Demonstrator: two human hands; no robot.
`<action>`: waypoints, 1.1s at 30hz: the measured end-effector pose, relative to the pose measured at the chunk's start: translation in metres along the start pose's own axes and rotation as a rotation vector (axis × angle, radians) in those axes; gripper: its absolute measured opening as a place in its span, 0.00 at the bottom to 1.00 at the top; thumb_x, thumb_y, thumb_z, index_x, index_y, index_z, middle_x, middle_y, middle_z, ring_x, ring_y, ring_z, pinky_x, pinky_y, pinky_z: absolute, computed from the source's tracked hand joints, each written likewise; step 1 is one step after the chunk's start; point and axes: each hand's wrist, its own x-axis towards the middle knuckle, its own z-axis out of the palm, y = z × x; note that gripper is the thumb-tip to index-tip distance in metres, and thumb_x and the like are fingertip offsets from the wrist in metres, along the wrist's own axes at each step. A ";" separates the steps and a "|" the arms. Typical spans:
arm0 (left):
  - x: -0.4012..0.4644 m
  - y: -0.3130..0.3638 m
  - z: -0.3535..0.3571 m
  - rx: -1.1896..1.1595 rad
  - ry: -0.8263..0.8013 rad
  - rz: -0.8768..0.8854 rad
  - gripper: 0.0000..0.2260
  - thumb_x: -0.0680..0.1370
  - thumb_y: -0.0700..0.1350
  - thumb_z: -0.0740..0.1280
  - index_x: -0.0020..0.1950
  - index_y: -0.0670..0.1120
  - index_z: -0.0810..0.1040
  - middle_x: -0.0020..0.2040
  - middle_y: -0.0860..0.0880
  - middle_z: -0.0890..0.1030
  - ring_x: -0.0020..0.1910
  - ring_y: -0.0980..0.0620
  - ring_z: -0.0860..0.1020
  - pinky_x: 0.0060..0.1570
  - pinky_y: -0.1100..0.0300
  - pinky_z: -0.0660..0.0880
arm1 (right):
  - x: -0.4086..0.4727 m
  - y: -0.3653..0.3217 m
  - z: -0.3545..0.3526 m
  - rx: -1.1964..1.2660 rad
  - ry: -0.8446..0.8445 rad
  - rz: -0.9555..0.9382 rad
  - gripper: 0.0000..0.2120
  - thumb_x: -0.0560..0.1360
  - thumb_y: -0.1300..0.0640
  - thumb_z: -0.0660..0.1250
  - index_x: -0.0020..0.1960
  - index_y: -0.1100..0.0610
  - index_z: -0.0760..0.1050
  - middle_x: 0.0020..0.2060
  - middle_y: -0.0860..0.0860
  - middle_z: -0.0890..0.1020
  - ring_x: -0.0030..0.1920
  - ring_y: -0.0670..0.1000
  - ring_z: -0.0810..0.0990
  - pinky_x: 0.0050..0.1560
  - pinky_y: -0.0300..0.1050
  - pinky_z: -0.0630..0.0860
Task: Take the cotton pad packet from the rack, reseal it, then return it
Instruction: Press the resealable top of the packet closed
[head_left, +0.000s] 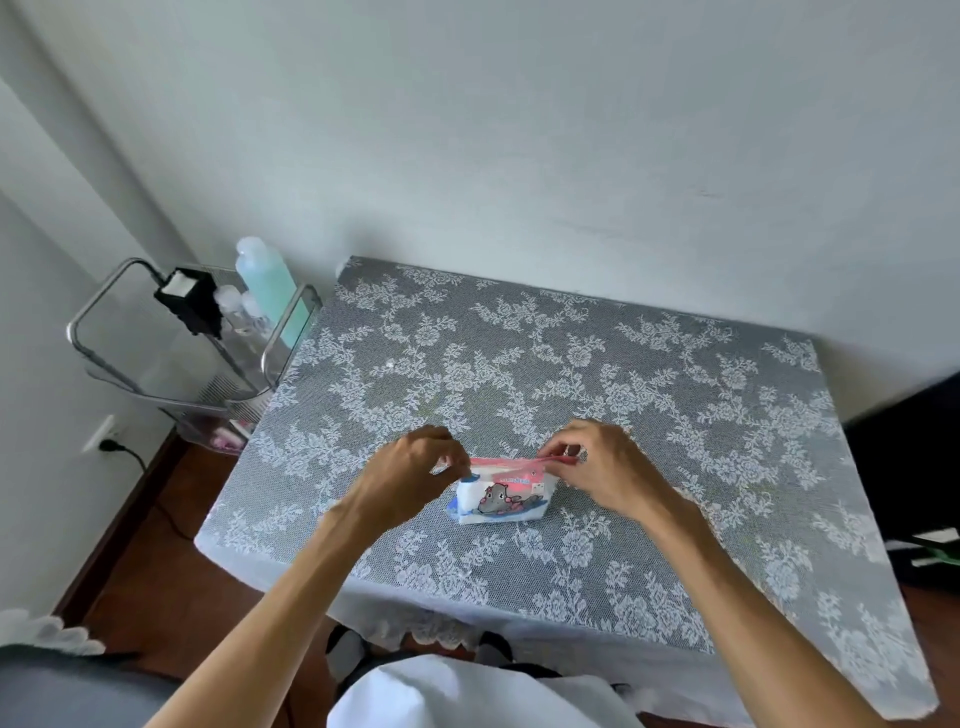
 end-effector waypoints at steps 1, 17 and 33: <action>0.002 0.002 0.000 -0.007 0.006 -0.003 0.10 0.77 0.49 0.69 0.57 0.48 0.81 0.54 0.52 0.81 0.49 0.56 0.78 0.52 0.59 0.78 | 0.001 -0.001 0.001 0.002 0.000 0.002 0.07 0.73 0.54 0.72 0.51 0.51 0.81 0.46 0.46 0.80 0.43 0.43 0.79 0.47 0.47 0.82; 0.019 0.051 -0.064 0.150 0.210 0.121 0.04 0.77 0.49 0.69 0.48 0.52 0.83 0.45 0.56 0.82 0.47 0.56 0.76 0.48 0.63 0.70 | -0.009 -0.054 -0.054 0.035 0.158 -0.065 0.09 0.70 0.50 0.72 0.48 0.50 0.81 0.48 0.44 0.81 0.50 0.44 0.78 0.55 0.42 0.74; 0.013 0.041 -0.048 0.151 0.246 0.072 0.05 0.78 0.52 0.67 0.48 0.53 0.81 0.44 0.57 0.80 0.47 0.55 0.76 0.47 0.61 0.73 | -0.017 -0.054 -0.022 -0.311 0.392 -0.017 0.08 0.74 0.48 0.68 0.51 0.49 0.80 0.48 0.43 0.81 0.49 0.46 0.74 0.49 0.44 0.70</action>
